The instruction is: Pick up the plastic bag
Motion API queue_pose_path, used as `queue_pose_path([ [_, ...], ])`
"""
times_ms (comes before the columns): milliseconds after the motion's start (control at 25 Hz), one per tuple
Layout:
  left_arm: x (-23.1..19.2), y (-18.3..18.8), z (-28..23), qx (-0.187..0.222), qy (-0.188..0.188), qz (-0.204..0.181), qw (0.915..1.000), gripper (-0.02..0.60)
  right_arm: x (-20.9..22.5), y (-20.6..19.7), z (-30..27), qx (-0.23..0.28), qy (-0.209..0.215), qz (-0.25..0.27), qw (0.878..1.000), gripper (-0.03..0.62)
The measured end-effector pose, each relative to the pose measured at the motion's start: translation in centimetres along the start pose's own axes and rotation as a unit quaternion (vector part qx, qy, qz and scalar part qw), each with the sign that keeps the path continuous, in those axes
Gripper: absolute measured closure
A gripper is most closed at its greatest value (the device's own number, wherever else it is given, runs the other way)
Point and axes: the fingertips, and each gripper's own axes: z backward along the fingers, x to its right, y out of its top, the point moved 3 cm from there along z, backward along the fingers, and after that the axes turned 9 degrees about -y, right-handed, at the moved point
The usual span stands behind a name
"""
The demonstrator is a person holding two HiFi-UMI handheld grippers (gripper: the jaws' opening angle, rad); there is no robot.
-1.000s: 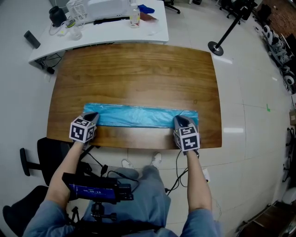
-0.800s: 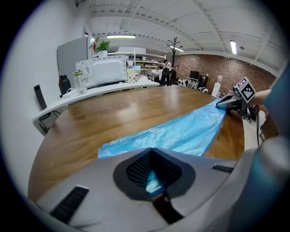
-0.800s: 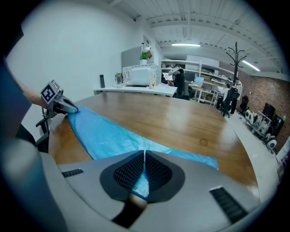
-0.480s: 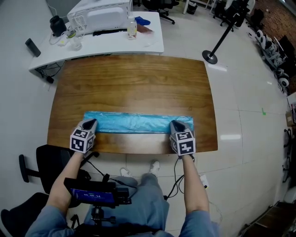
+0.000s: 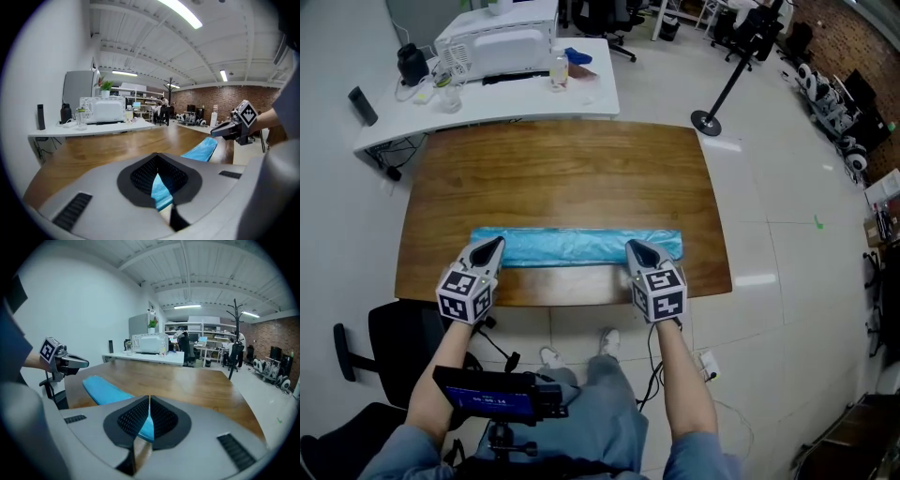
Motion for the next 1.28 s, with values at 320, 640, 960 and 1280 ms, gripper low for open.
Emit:
queue_pose_path([
  [320,5.4,7.0,1.0,0.103,-0.054,-0.012,0.9931,0.569,-4.6,6.3,4.0,0.097,0.047,-0.005,0.994,0.594],
  [640,12.6,11.6,1.7,0.169,-0.071,-0.046,0.9820,0.569,-7.0,10.7,8.8,0.188,0.125,-0.008,0.974,0.594],
  [960,19.7,13.6,1.5,0.188,-0.056,-0.067,0.9782,0.569,-5.7,11.2,13.1,0.218,0.179,0.006,0.959,0.594],
  [1280,22.4,14.2,3.0,0.193,-0.052,-0.073,0.9770,0.569,-5.8,10.8,15.9,0.226,0.198,0.021,0.954,0.594],
])
